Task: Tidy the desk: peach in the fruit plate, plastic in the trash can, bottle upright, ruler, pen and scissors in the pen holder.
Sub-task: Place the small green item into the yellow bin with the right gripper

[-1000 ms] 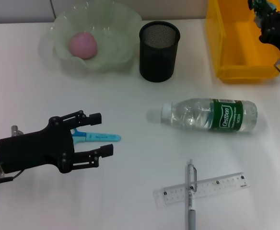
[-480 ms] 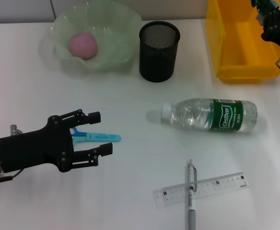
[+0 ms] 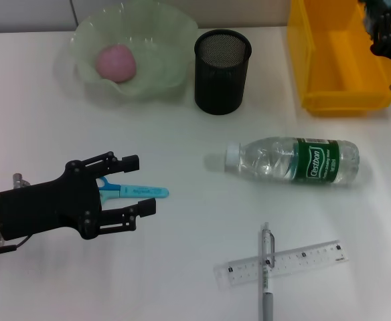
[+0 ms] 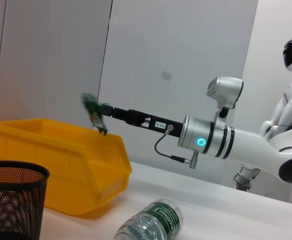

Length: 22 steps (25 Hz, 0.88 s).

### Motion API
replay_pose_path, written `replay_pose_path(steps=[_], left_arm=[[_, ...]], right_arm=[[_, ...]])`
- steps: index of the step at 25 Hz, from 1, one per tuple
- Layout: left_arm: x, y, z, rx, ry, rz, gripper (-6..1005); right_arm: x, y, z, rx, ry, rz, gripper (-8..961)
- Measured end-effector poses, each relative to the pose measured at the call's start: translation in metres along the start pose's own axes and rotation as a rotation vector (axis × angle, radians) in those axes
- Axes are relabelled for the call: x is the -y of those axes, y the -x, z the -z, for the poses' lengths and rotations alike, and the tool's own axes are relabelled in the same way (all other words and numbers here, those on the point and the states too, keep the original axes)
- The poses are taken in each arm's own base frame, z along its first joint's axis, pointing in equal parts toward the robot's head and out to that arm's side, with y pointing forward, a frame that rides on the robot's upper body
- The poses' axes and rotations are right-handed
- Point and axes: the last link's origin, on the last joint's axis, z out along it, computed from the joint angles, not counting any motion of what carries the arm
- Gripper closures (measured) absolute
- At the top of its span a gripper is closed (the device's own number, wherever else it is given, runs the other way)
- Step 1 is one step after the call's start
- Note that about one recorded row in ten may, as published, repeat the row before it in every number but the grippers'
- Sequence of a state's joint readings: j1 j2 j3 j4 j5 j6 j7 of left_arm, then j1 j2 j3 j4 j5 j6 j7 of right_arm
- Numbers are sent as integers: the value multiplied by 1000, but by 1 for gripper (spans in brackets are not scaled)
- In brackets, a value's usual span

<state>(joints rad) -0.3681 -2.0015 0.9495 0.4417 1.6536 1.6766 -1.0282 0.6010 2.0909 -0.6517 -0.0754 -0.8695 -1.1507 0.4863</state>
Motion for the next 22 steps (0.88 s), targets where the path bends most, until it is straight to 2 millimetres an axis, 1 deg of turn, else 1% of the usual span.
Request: replay_pose_path(steps=[4, 12, 17, 22], left_arm=[[0, 0, 0, -1, 1, 0, 173], [-1, -1, 0, -8, 9, 1, 174], [-2, -1, 0, -10, 10, 5, 174], [-3, -1, 1, -13, 13, 8, 174]], right_arm=[[2, 1, 1, 8, -9, -7, 850], [2, 0, 2, 8, -12, -7, 626], [5, 1, 3, 14, -25, -13, 398], [4, 2, 3, 20, -21, -12, 361]])
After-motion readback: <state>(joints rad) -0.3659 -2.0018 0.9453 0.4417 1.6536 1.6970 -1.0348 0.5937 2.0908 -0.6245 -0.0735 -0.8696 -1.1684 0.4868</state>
